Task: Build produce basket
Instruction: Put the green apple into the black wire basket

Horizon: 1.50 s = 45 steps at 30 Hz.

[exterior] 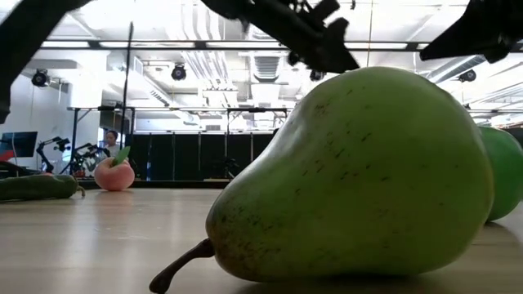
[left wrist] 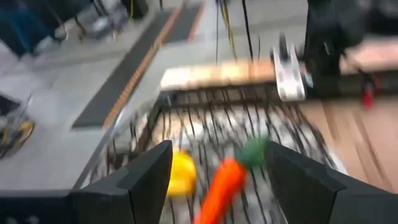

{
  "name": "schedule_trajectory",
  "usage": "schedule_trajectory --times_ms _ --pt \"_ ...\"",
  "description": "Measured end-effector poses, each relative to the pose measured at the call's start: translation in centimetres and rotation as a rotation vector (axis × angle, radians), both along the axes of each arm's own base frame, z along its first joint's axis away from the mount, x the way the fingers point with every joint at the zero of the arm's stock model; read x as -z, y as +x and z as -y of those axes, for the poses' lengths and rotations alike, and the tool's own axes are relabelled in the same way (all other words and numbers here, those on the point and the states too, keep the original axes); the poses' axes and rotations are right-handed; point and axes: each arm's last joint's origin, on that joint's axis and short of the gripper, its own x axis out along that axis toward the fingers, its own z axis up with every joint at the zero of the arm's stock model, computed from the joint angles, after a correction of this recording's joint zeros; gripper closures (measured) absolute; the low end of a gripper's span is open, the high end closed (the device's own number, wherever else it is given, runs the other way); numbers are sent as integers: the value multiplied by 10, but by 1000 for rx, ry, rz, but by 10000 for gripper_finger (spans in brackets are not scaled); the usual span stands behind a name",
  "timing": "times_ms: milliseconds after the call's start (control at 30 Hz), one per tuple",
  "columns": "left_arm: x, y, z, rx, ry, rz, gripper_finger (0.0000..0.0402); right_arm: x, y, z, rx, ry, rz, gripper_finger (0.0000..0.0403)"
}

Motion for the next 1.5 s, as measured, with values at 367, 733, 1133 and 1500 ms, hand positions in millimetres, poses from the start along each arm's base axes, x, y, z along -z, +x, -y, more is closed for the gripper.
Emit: schedule_trajectory --times_ms 367,733,1133,1500 --pt "80 -100 59 3 -98 46 164 21 -2 2 13 66 2 390" --pt "138 -172 74 -50 -370 220 164 25 8 -11 -227 179 -113 381" --pt "133 -170 73 -85 -373 258 164 39 40 -46 -526 167 -195 271" --pt "134 -170 73 -89 -390 260 164 64 69 -64 -495 84 -313 307"
